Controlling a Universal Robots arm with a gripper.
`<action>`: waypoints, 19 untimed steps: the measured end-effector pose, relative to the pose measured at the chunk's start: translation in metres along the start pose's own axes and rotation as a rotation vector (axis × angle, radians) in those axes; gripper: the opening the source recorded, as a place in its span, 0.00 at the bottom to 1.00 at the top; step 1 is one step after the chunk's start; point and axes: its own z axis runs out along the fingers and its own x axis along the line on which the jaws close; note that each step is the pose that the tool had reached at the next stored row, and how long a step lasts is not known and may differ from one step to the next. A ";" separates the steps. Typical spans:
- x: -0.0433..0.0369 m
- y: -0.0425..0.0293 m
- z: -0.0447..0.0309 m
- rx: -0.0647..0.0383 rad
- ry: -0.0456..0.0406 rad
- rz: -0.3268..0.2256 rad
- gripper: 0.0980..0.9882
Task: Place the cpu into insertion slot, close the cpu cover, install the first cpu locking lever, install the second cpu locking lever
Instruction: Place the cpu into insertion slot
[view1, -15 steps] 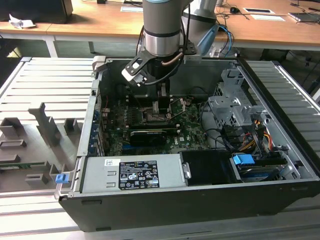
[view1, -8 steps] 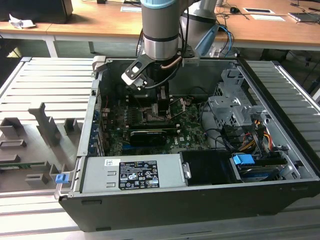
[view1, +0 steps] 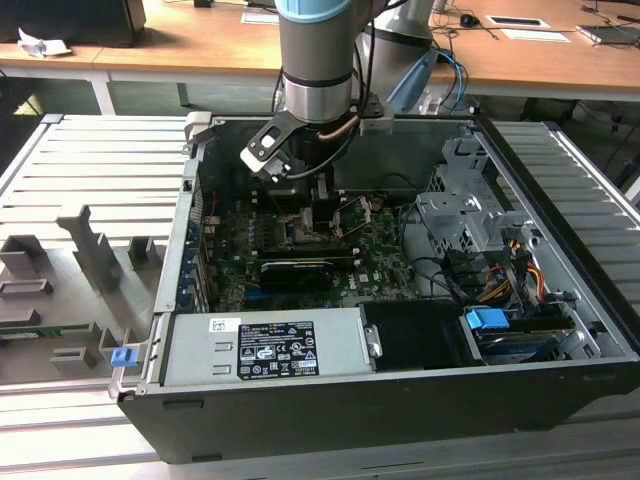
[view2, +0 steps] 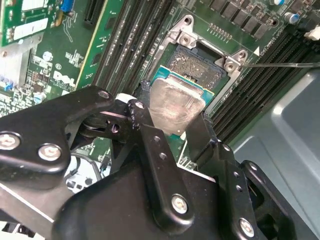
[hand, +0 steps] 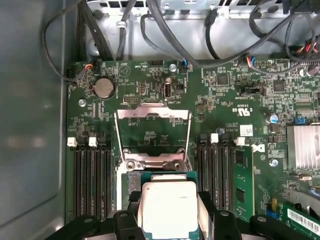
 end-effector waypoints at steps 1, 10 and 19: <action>0.0000 -0.0021 0.0002 0.000 0.0011 0.002 0.48; 0.0002 -0.0076 0.0048 0.000 0.0068 0.003 0.48; 0.0038 -0.0093 0.0159 0.000 0.0097 0.003 0.48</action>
